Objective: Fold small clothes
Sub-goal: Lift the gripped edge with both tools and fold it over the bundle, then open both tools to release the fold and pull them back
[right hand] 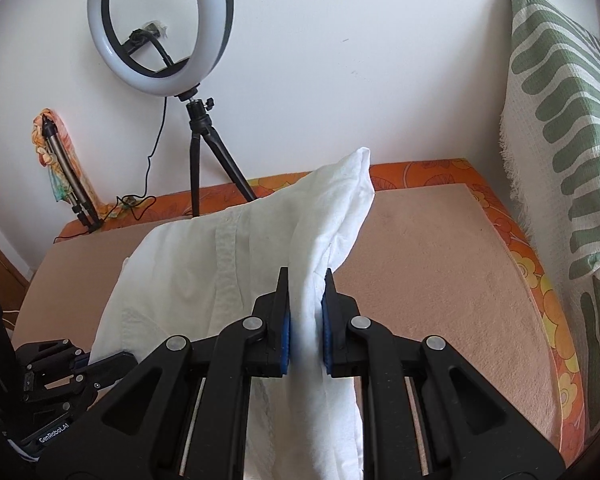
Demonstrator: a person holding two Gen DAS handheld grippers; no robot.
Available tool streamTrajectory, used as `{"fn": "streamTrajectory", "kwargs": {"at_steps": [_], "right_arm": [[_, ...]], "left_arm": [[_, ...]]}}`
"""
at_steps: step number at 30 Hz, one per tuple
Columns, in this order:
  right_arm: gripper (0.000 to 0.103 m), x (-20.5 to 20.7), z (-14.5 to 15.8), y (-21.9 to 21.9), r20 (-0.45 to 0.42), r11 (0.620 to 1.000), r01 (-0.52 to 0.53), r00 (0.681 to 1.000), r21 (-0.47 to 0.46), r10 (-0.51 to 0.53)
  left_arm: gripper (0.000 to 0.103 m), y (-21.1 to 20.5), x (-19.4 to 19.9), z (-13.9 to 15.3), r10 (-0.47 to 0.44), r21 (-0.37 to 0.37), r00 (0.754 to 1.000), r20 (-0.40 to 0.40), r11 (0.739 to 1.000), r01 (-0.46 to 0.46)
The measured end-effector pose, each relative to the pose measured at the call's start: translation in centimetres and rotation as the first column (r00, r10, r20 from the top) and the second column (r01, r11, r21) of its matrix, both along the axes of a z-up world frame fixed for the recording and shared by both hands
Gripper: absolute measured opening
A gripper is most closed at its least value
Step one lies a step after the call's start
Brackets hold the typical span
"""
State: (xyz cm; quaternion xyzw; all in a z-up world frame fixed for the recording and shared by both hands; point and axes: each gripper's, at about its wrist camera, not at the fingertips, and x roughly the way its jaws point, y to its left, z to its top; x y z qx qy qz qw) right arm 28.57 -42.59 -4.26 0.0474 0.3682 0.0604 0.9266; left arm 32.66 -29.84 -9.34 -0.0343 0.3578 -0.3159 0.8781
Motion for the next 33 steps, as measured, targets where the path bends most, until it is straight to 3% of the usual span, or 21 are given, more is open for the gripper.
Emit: {"fn": "streamTrajectory", "kwargs": {"at_steps": [10, 12, 15, 20, 25, 27, 33], "right_arm": [[0.013, 5.3, -5.6, -2.6, -0.110, 0.997, 0.015, 0.994, -0.082, -0.024], [0.015, 6.0, -6.4, -2.8, -0.131, 0.988, 0.043, 0.989, -0.148, -0.063], [0.039, 6.5, -6.9, -3.5, -0.128, 0.947, 0.145, 0.974, -0.286, -0.188], [0.059, 4.6, -5.1, -4.6, -0.085, 0.942, 0.220, 0.965, -0.254, -0.248], [0.064, 2.3, -3.5, -4.0, -0.070, 0.939, 0.222, 0.966, -0.261, -0.248], [0.067, 1.3, -2.8, -3.6, -0.057, 0.934, 0.233, 0.965, -0.271, -0.257], [0.080, -2.2, 0.0, -2.0, -0.011, 0.933, 0.257, 0.963, -0.253, -0.268]], "left_arm": [[0.006, -3.2, 2.0, -3.9, -0.014, 0.067, 0.998, -0.061, 0.998, 0.018], [0.008, -3.2, 2.4, -4.2, -0.008, 0.085, 0.996, -0.090, 0.996, 0.015], [0.017, -2.7, 2.4, -4.1, 0.025, 0.119, 0.992, -0.125, 0.993, -0.010], [0.026, -1.6, 0.9, -2.9, 0.036, 0.142, 0.994, -0.104, 0.990, -0.021], [0.058, -0.5, -1.2, -0.7, 0.038, 0.136, 0.998, -0.040, 0.990, -0.032], [0.065, -0.2, -1.9, 0.5, 0.048, 0.137, 0.999, -0.017, 0.989, -0.045], [0.074, 1.1, -4.7, 3.7, 0.031, 0.139, 0.998, 0.050, 0.990, -0.037]]}}
